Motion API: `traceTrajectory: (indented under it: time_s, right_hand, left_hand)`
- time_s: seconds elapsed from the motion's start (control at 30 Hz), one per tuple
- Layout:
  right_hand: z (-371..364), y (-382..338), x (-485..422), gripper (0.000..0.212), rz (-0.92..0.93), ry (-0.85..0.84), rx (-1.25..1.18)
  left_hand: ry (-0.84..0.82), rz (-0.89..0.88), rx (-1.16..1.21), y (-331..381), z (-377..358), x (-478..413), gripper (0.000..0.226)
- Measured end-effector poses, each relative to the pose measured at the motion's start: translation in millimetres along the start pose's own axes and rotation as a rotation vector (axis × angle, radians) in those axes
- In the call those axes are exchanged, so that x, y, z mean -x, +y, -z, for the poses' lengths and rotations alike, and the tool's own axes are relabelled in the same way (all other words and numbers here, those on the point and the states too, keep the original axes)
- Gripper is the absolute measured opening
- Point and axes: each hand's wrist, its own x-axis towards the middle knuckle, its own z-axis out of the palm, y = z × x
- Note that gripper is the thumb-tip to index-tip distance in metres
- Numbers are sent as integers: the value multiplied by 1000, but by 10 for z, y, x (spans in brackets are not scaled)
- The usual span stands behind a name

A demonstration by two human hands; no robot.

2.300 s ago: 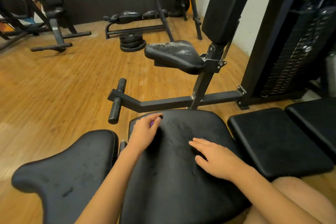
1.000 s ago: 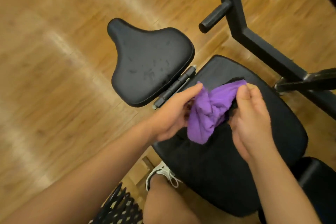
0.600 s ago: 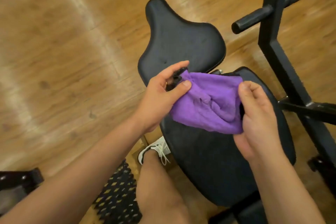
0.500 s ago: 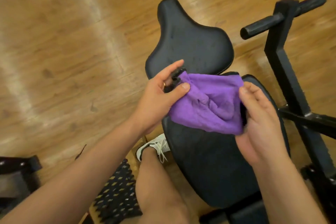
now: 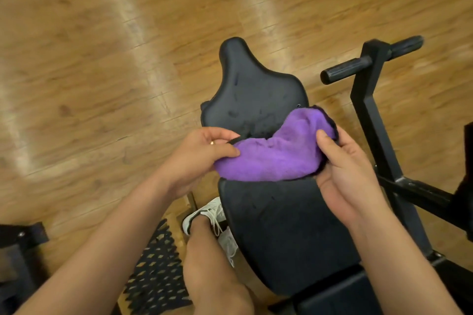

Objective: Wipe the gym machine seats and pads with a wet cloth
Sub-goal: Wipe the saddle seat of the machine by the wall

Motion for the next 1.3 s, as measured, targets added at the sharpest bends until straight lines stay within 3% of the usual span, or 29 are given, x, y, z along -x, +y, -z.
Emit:
traceTrajectory:
  time_s: [0.13, 0.27, 0.37, 0.5, 0.67, 0.77, 0.9, 0.97, 1.07, 1.2, 1.3]
  right_hand:
    - [123, 29, -17, 39, -94, 10, 31]
    - [184, 53, 71, 40, -197, 12, 53]
    - [106, -59, 145, 33, -229, 21, 60]
    - [-74, -191, 237, 29, -220, -10, 71]
    - [-306, -211, 280, 42, -122, 23, 84]
    - [-456, -174, 227, 28, -94, 113, 60]
    - [-786, -135, 25, 40, -154, 182, -4]
    - [-992, -146, -203, 50, -213, 176, -54]
    - [-1328, -226, -459, 37, -253, 137, -85]
    - [-1632, -493, -490, 31, -55, 125, -485]
    - [-1778, -778, -342, 33, 34, 56, -644]
  left_hand:
    - [-80, 265, 336, -70, -112, 36, 27]
    - [-164, 498, 357, -238, -268, 158, 33]
    - [-208, 540, 264, -212, -261, 296, 26]
    - [-119, 356, 125, -71, -121, 406, 29]
    - [-60, -47, 246, 203, 152, 472, 29]
    - [-24, -177, 165, 400, 354, 465, 31]
    - [26, -179, -46, 650, 817, 275, 26]
    - [-30, -171, -113, 906, 1052, 63, 26]
    - [-119, -154, -183, 1251, 1357, -132, 26]
    - [-215, -309, -7, 1834, 1616, -131, 36]
    - [-270, -351, -38, 2319, 1710, -15, 26]
